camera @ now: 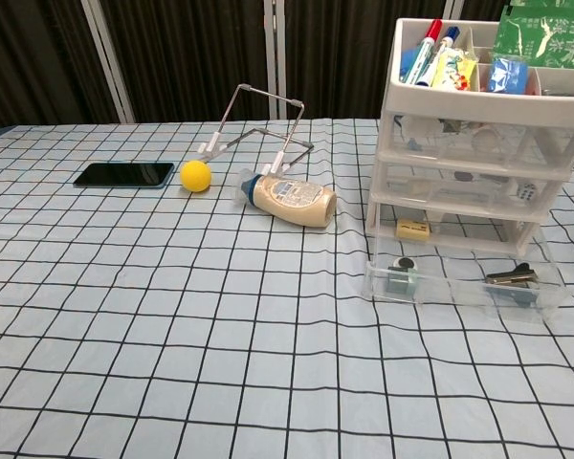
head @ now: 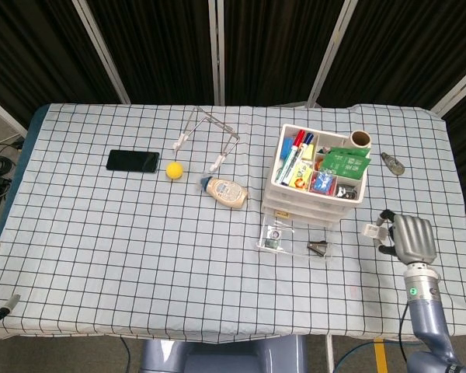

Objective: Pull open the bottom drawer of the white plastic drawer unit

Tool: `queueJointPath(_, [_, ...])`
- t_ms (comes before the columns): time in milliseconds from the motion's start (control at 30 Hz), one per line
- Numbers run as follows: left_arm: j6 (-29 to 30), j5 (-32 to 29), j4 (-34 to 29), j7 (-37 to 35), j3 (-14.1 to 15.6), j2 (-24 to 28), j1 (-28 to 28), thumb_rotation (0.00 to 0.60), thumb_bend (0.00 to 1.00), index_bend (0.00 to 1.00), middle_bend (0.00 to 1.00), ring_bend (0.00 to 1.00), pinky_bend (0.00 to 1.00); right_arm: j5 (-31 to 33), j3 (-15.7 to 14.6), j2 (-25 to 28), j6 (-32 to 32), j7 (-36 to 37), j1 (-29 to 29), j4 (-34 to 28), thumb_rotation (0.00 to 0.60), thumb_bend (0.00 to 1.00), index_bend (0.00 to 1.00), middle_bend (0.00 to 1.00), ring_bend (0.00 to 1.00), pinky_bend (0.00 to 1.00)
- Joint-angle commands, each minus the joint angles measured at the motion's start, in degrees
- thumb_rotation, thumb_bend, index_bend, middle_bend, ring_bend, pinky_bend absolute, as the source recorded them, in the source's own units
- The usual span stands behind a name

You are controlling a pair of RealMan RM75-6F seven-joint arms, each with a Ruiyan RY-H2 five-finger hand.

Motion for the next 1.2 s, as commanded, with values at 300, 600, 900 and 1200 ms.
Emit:
queueJointPath(300, [-0.11,0.25,-0.11,0.53,0.00,-0.23,0.00,0.600,0.00,0.00,0.00,0.00,0.00,0.12,-0.48,-2.05,-5.61,6.64,-2.98,10.13,0.600,0.15,0.47,0.94,0.97,0.84])
queueJointPath(600, [-0.15,0.30,0.01,0.35,0.00,-0.23,0.01,0.600,0.00,0.00,0.00,0.00,0.00,-1.19,-1.16,-3.15,-7.68,7.13,-3.91,12.28,0.600,0.13,0.33,0.82,0.86,0.77])
queueJointPath(900, [-0.84,-0.04,0.20,0.49,-0.10,-0.48,-0.24,0.600,0.00,0.00,0.00,0.00,0.00,-10.79,-2.06,-1.69,-1.24,12.46,-7.14,9.10,0.600,0.13,0.25,0.51,0.58,0.44])
queueJointPath(1200, [-2.77,-1.77,1.87,-0.78,-1.08,-1.94,-1.47,0.600,0.00,0.00,0.00,0.00,0.00,-30.48,-5.75,-2.20,14.65,20.44,-11.67,12.69,0.600,0.05,0.13,0.10,0.08,0.11])
